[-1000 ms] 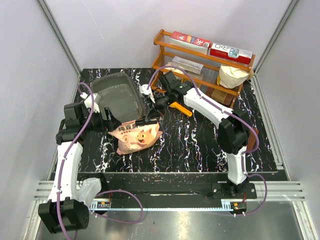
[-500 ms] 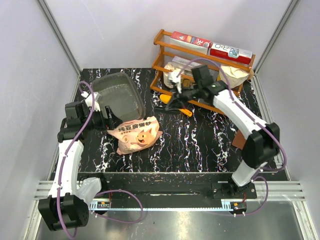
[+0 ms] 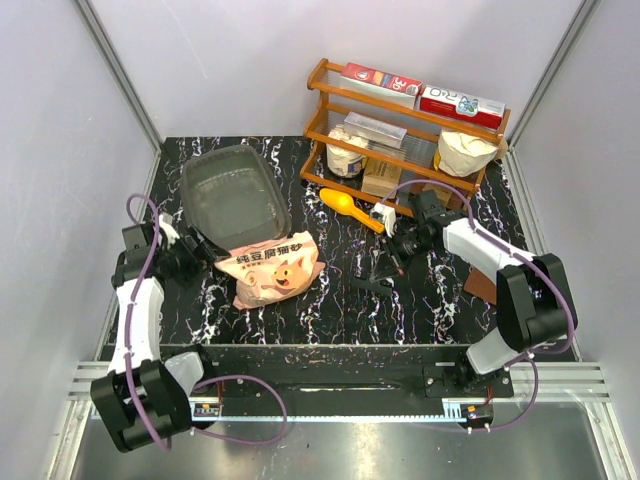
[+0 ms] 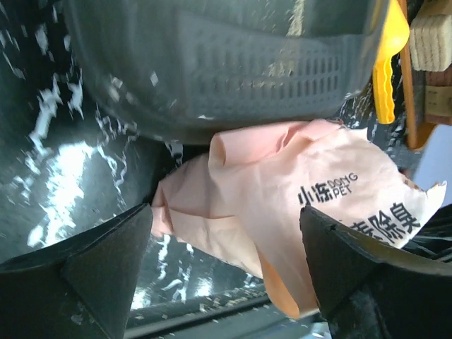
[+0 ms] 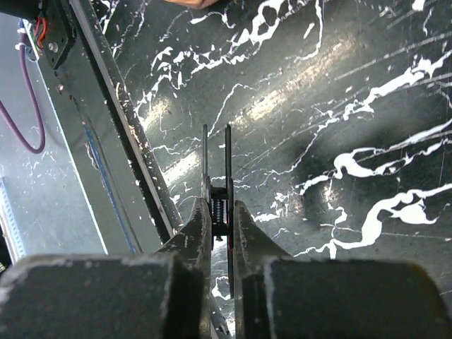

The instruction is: Fill the litter box with clean litter

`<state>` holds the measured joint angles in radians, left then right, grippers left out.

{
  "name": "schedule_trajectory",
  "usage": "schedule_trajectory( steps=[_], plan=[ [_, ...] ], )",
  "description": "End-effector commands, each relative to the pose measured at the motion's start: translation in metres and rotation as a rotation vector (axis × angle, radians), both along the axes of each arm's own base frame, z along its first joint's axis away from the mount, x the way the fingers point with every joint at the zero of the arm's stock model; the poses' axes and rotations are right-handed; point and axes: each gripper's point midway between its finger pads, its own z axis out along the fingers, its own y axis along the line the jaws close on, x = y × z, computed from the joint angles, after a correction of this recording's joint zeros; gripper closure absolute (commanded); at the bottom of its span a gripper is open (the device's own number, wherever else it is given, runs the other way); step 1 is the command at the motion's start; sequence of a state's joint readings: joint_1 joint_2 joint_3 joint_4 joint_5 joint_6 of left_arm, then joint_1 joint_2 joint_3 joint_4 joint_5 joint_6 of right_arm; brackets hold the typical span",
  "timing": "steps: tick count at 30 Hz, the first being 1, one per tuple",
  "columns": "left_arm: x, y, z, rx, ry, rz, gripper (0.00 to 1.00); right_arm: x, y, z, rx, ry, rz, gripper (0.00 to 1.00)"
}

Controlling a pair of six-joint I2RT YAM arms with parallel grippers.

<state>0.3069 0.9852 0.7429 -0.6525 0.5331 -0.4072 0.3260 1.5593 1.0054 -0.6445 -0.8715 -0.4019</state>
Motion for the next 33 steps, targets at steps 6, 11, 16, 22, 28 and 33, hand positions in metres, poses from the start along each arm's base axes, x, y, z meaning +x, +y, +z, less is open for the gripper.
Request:
schedule_trajectory(
  steps=[6,11,16,22,28,33],
  plan=[
    [0.012,-0.027,0.008,-0.310,-0.014,-0.012,0.14,0.022,-0.023,-0.046,-0.165,0.160,-0.191,0.61],
    [0.019,-0.030,0.018,-0.343,-0.032,-0.038,0.14,0.041,-0.043,-0.056,-0.261,0.141,-0.270,0.41],
    [0.022,-0.033,0.023,-0.376,-0.054,-0.061,0.18,0.056,-0.046,-0.023,-0.229,-0.072,-0.217,0.33],
    [0.029,-0.043,0.035,-0.411,-0.107,-0.132,0.36,0.068,-0.032,0.027,-0.102,-0.277,-0.136,0.28],
    [0.037,-0.071,0.067,-0.405,-0.260,-0.329,0.70,0.079,-0.002,0.076,0.029,-0.325,-0.059,0.28],
    [0.038,-0.077,0.101,-0.322,-0.469,-0.459,0.89,0.083,0.042,0.119,0.080,-0.345,0.074,0.32]
  ],
)
